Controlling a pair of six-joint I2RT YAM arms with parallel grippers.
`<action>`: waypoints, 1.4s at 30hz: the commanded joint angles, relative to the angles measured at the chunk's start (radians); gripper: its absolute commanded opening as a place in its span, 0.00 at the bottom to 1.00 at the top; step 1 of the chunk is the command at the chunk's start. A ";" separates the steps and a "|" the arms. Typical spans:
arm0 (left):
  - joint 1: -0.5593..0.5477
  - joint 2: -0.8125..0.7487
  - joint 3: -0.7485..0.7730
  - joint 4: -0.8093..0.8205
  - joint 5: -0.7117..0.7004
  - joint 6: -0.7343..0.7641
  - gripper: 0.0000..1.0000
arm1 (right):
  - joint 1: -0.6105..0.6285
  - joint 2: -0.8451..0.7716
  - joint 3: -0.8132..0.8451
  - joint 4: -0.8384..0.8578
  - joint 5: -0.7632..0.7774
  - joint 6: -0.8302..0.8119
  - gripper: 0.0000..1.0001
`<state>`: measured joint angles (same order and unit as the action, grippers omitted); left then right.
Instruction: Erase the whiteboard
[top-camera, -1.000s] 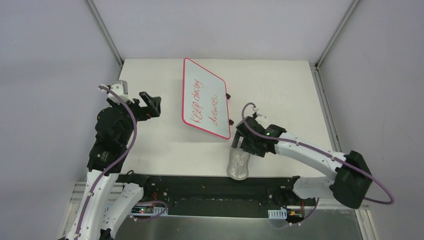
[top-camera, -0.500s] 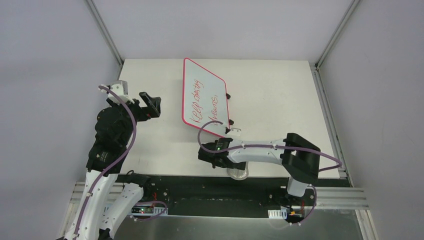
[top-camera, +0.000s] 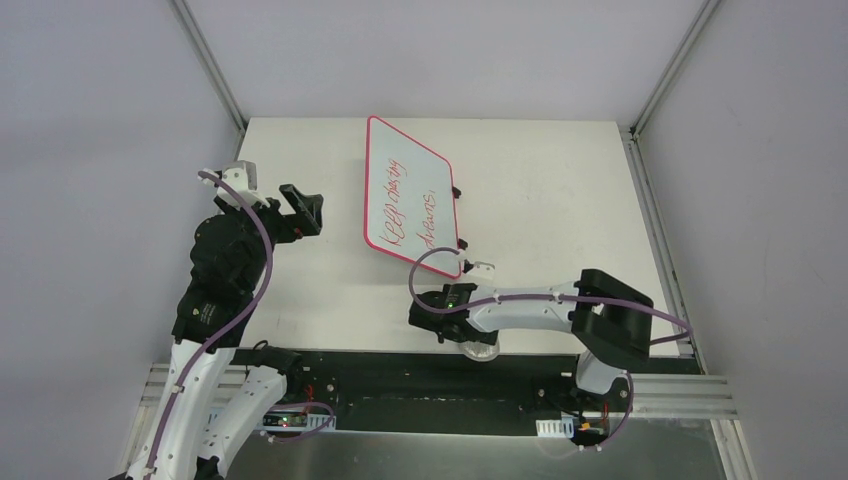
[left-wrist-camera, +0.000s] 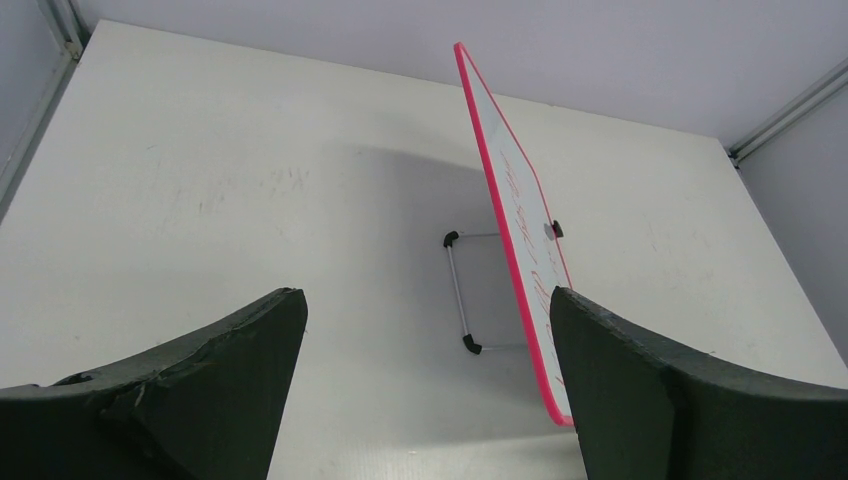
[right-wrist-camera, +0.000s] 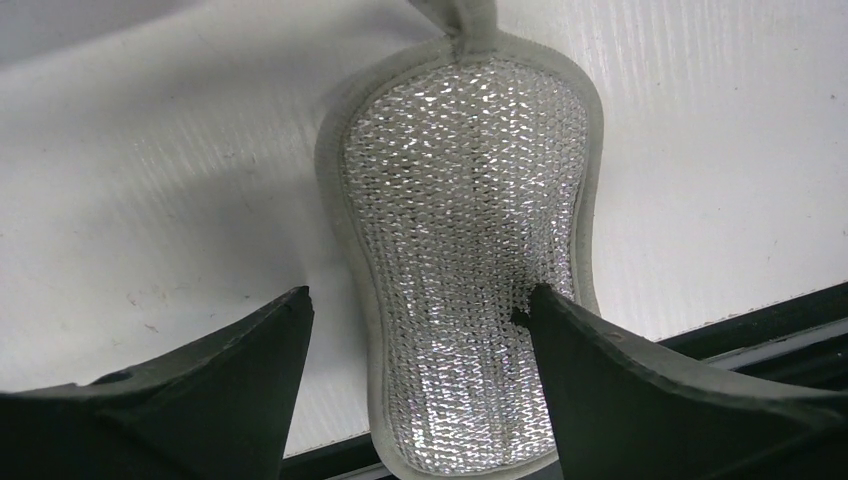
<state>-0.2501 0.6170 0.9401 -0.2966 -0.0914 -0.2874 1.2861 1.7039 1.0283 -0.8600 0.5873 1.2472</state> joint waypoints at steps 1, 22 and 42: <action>-0.011 0.003 0.033 0.011 -0.023 0.009 0.95 | -0.005 -0.044 -0.042 0.060 0.006 -0.030 0.78; -0.011 0.051 0.027 0.013 -0.011 -0.006 0.94 | -0.005 -0.259 -0.151 0.241 0.071 -0.254 0.00; 0.016 0.333 0.138 -0.031 0.265 -0.204 0.84 | -0.488 -0.629 -0.294 0.625 -0.259 -0.734 0.00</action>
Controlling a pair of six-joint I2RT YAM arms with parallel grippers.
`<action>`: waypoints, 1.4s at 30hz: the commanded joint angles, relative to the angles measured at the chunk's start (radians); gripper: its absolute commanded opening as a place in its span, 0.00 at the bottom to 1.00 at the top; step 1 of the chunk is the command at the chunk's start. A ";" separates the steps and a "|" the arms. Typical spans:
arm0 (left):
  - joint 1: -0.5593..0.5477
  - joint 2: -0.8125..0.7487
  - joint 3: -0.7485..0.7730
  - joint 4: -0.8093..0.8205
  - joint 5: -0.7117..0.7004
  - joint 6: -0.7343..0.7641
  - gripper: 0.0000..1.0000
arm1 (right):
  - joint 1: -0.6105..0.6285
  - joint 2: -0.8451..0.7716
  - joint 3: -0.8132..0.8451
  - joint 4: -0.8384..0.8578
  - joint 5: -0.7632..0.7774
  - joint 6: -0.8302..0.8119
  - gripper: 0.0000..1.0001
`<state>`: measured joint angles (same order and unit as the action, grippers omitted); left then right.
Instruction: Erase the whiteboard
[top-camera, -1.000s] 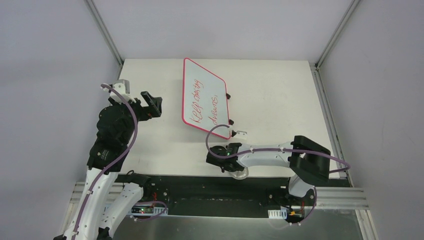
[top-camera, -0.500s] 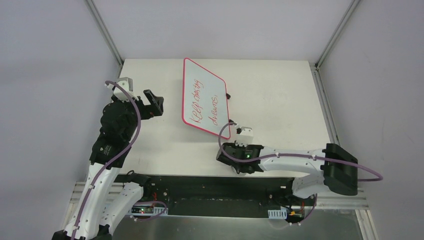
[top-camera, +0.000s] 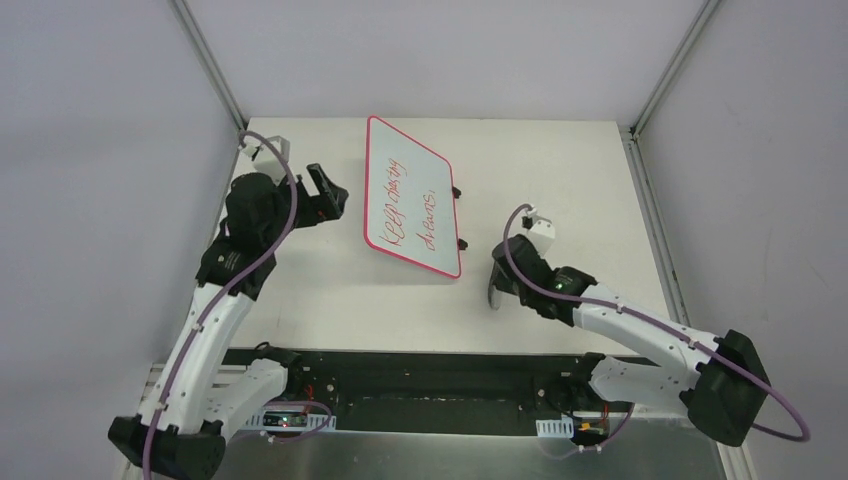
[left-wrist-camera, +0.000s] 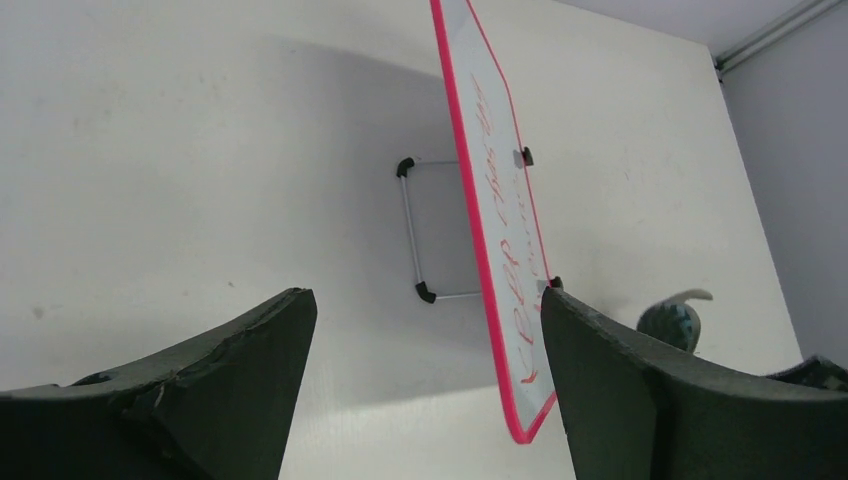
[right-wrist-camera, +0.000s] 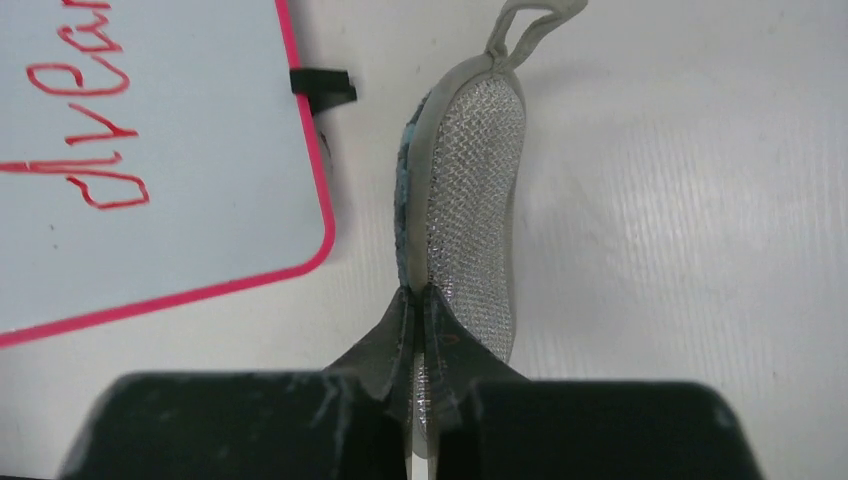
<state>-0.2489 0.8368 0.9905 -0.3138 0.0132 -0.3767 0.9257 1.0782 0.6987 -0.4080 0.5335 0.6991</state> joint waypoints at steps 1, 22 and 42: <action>0.023 0.146 0.113 -0.003 0.215 -0.150 0.82 | -0.155 0.011 0.059 0.193 -0.237 -0.217 0.00; 0.053 0.585 0.406 -0.081 0.300 -0.079 0.65 | -0.522 0.897 0.890 0.517 -0.873 -0.446 0.00; 0.049 0.643 0.361 -0.056 0.399 -0.083 0.45 | -0.465 1.065 0.936 0.722 -1.025 -0.357 0.00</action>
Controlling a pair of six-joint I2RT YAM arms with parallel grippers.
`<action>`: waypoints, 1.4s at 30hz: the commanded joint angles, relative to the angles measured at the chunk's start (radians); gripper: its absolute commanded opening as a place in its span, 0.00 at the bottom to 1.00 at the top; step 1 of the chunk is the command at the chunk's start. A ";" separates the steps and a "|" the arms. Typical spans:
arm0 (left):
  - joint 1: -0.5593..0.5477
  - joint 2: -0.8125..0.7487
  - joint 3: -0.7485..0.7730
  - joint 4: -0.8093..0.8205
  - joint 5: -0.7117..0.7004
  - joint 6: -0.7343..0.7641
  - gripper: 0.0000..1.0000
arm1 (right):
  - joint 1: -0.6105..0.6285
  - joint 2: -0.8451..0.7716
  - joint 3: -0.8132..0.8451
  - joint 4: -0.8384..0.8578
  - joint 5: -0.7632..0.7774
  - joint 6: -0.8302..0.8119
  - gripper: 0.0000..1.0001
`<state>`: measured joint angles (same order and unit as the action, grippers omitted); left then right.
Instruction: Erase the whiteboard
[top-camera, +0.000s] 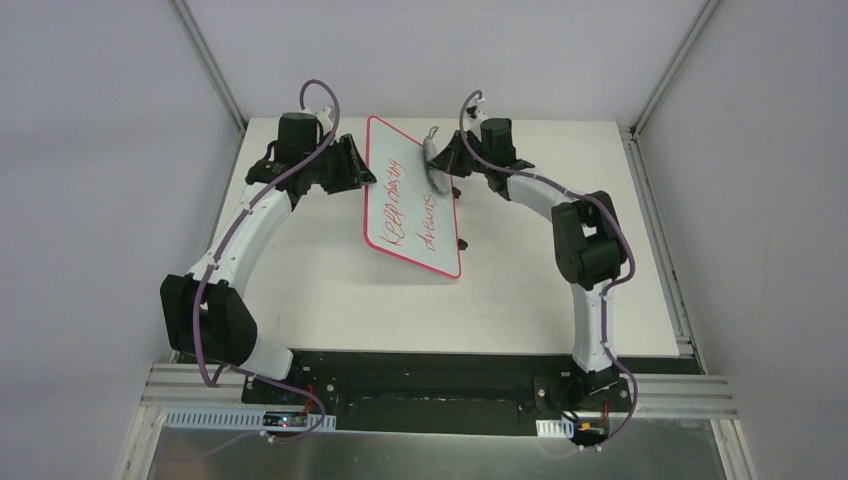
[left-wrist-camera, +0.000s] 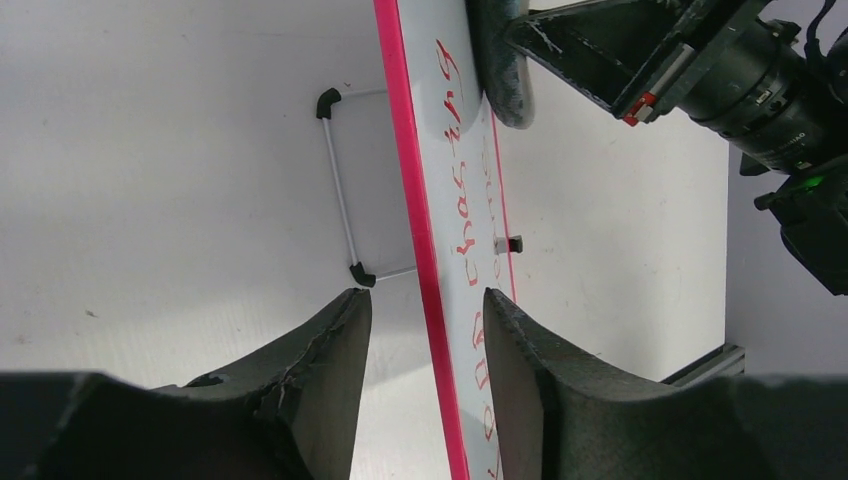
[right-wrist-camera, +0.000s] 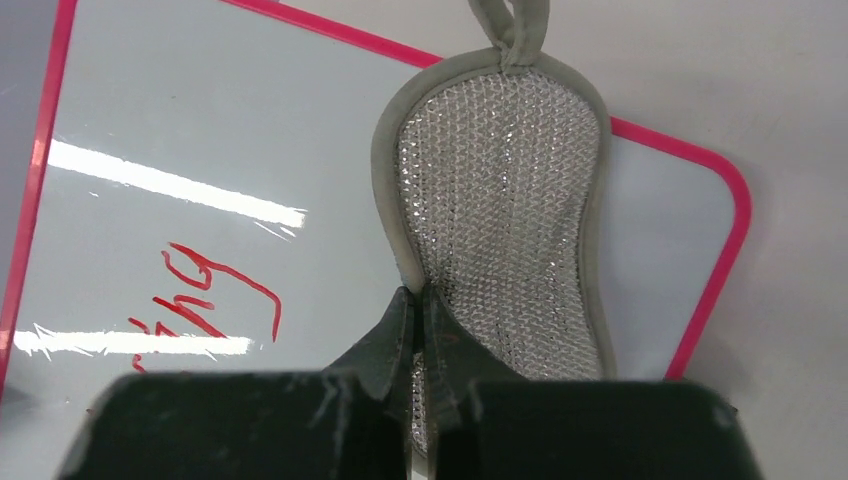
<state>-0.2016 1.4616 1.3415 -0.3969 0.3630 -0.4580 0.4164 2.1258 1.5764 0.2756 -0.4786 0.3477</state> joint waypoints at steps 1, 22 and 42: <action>0.002 0.021 0.010 0.026 0.047 -0.001 0.44 | 0.049 0.021 0.063 0.042 -0.010 0.000 0.00; -0.012 0.097 0.085 -0.081 0.005 0.098 0.00 | 0.210 0.059 0.219 0.029 -0.065 0.067 0.00; -0.012 0.092 0.091 -0.096 0.008 0.100 0.00 | 0.089 0.097 0.050 -0.066 0.132 0.186 0.00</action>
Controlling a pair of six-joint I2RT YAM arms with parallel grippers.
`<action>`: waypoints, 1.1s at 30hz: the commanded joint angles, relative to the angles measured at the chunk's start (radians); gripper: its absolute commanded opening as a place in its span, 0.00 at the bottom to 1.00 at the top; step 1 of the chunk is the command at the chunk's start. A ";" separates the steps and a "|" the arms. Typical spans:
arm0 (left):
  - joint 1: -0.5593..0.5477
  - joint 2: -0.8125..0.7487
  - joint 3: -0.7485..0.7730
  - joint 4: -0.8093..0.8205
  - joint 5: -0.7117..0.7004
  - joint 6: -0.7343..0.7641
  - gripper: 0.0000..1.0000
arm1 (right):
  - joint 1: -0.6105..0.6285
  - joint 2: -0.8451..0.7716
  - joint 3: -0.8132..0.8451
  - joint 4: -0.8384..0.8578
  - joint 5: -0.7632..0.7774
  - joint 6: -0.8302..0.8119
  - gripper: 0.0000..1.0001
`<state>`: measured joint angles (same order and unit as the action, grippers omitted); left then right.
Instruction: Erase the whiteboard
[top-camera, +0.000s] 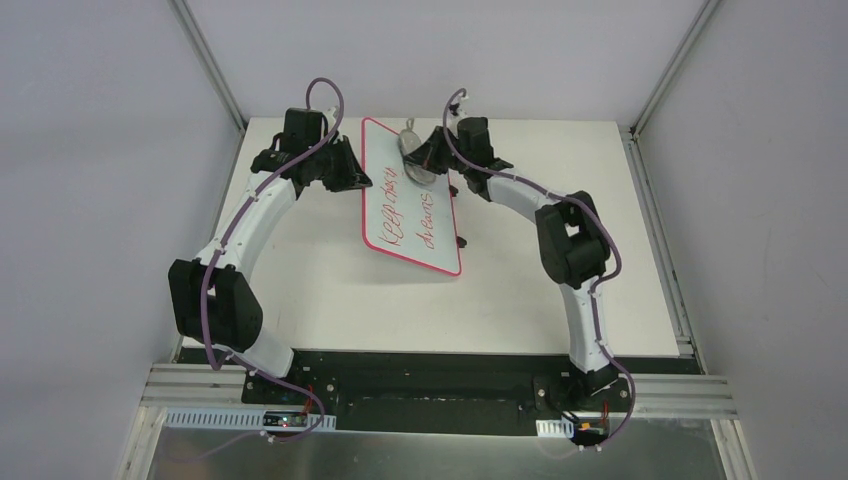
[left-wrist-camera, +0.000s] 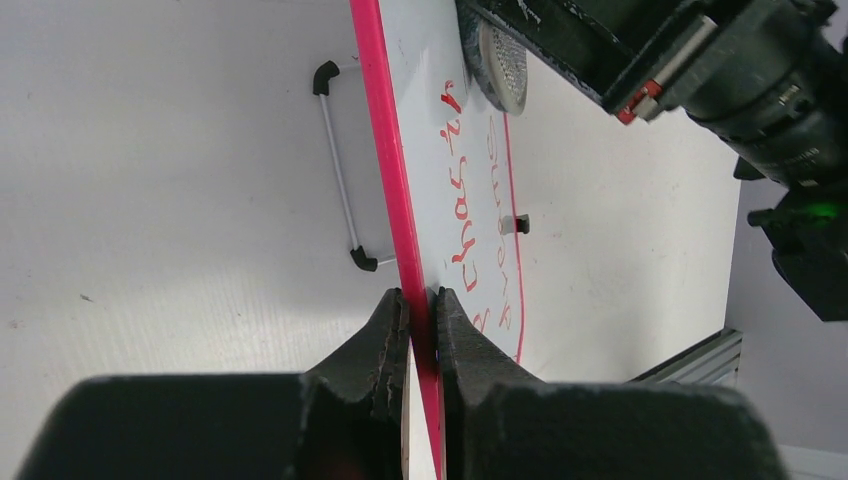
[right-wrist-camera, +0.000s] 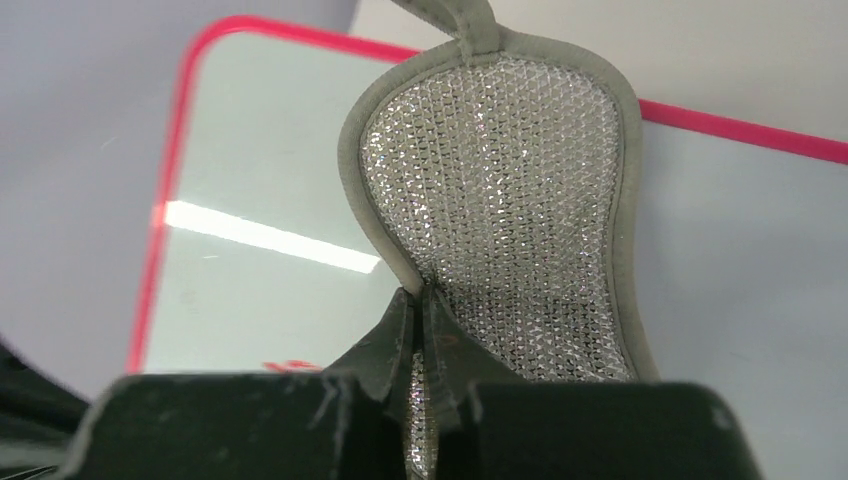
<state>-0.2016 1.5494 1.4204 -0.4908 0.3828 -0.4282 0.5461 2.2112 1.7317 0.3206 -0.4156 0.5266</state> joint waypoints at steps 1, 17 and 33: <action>-0.012 0.001 0.011 0.000 -0.010 0.069 0.00 | -0.046 0.012 -0.120 -0.120 0.078 0.007 0.00; -0.014 0.017 -0.001 0.027 0.023 0.041 0.00 | 0.197 -0.094 -0.083 -0.068 0.003 -0.207 0.00; -0.018 0.014 0.002 0.020 0.012 0.046 0.00 | 0.132 -0.083 -0.197 0.024 0.042 -0.042 0.00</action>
<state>-0.1967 1.5494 1.4204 -0.5087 0.3836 -0.4351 0.6842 2.0865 1.6047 0.4244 -0.3283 0.3485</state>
